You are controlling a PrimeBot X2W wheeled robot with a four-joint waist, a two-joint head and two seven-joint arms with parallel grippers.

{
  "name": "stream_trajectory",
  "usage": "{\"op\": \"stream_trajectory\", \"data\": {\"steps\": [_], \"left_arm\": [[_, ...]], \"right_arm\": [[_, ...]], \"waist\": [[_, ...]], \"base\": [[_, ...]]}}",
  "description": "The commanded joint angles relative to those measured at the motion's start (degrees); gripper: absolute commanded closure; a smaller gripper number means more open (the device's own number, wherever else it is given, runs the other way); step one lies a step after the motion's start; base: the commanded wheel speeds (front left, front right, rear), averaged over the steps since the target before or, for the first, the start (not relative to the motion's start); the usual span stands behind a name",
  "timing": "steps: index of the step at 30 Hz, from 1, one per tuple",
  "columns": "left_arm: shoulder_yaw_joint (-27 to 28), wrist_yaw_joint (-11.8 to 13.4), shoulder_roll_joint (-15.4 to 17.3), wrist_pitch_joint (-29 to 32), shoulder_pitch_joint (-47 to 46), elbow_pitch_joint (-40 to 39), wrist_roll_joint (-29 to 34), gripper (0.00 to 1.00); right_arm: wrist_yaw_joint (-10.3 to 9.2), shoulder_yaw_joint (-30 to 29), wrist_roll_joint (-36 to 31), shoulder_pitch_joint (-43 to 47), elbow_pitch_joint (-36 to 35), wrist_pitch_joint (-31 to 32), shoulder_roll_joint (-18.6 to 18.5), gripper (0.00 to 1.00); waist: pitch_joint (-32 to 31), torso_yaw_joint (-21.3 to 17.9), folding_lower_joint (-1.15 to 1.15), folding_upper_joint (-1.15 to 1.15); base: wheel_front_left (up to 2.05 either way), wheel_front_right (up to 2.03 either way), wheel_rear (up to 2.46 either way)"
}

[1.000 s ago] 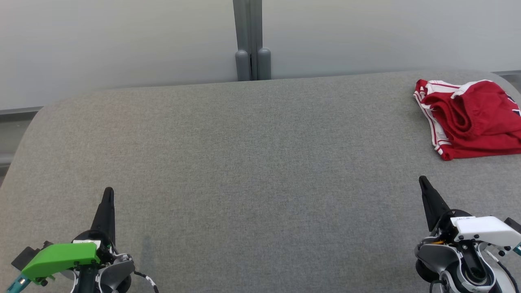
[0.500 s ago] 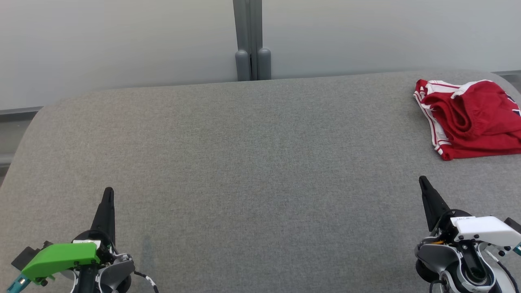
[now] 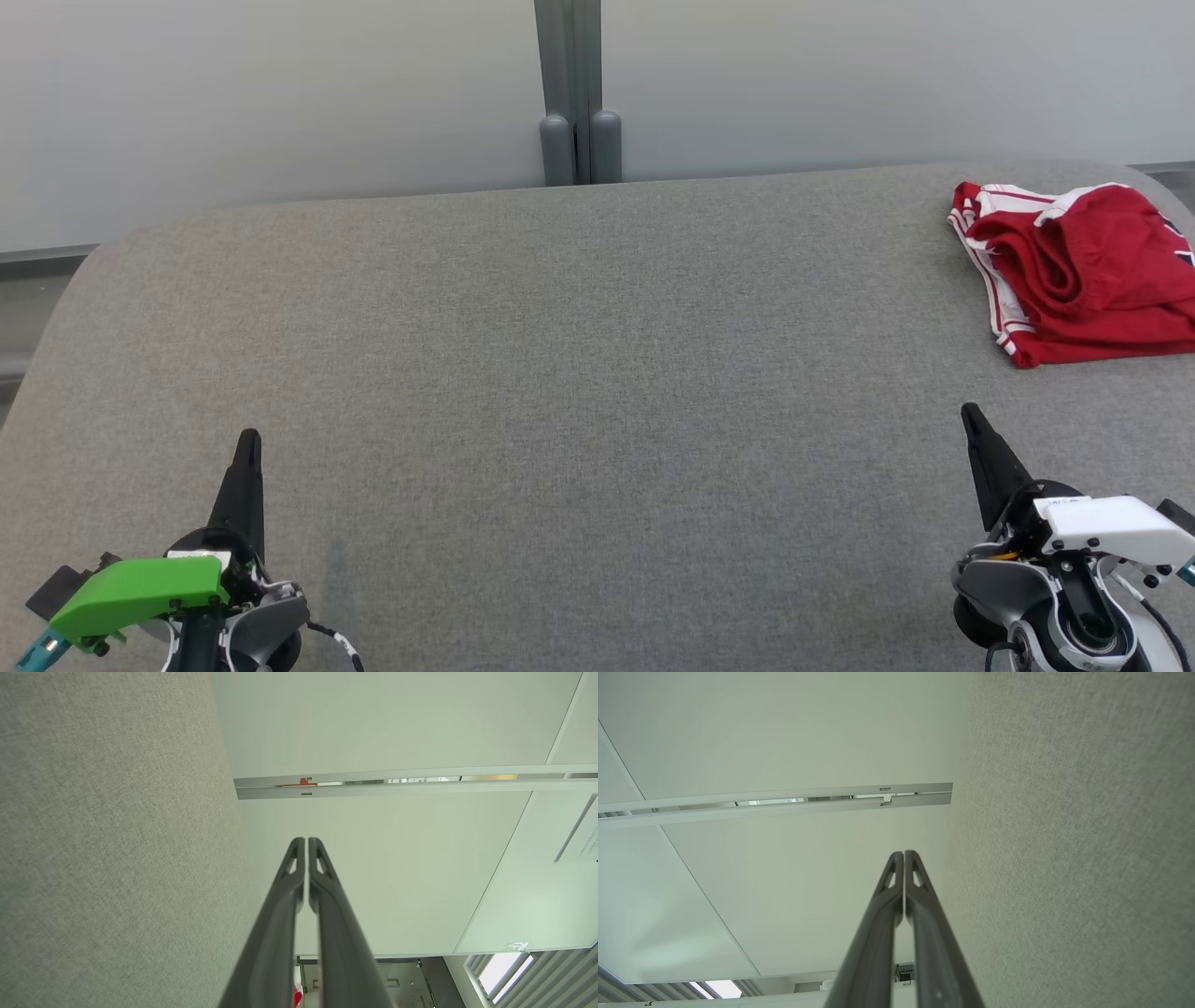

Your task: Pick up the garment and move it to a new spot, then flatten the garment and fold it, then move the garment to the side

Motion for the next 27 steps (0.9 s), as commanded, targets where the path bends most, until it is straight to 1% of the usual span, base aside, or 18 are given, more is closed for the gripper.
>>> {"op": "stream_trajectory", "data": {"steps": [1, 27], "left_arm": [[0.1, -0.2, 0.4, 0.2, -0.6, -0.1, 0.0, 1.00], [0.1, -0.2, 0.4, 0.2, -0.6, -0.1, 0.0, 1.00]], "right_arm": [[0.02, -0.1, -0.2, -0.4, 0.1, 0.4, 0.0, 1.00], [0.02, -0.2, -0.2, -0.4, 0.1, 0.3, 0.0, 1.00]], "waist": [[0.0, 0.0, 0.00, 0.00], [0.0, 0.0, 0.00, 0.00]], "base": [[0.00, 0.00, 0.00], [0.00, 0.00, 0.00]]}}
